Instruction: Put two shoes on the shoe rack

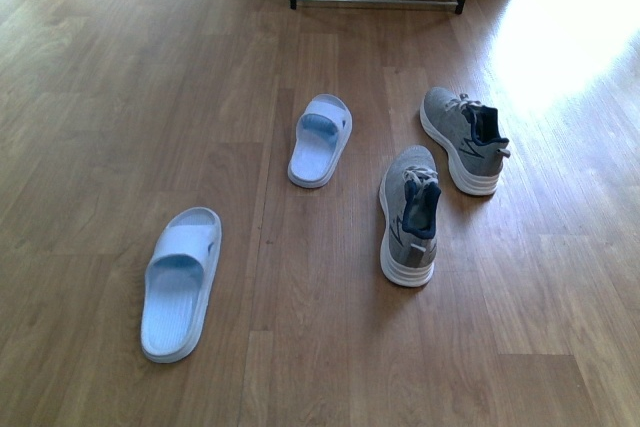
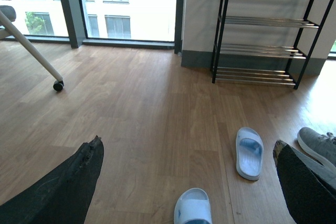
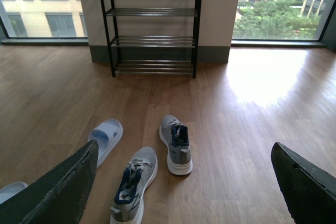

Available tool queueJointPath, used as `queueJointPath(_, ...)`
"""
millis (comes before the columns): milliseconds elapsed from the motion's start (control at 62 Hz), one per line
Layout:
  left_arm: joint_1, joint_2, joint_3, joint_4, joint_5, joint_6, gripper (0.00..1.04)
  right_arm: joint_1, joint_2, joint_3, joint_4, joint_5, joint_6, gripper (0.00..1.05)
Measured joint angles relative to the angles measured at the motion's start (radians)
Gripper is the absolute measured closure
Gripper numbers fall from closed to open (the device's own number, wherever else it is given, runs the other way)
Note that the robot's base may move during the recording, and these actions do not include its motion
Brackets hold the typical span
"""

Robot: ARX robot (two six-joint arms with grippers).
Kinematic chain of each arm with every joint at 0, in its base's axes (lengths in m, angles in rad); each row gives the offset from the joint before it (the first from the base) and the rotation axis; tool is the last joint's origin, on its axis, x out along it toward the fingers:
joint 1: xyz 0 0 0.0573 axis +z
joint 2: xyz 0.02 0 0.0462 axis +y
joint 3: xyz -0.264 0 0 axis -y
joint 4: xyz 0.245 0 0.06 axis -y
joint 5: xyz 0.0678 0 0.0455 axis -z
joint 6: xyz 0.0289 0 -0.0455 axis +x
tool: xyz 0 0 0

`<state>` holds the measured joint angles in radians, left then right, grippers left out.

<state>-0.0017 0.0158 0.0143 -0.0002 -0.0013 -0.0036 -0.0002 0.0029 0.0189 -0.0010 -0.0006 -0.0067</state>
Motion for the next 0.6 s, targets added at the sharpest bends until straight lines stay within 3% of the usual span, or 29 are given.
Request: queueJointPath(596, 0.0, 0.0, 0.0, 0.0, 0.0, 0.0, 0.09, 0.0, 0.0, 0.0, 0.0, 0.0, 0.0, 0.09)
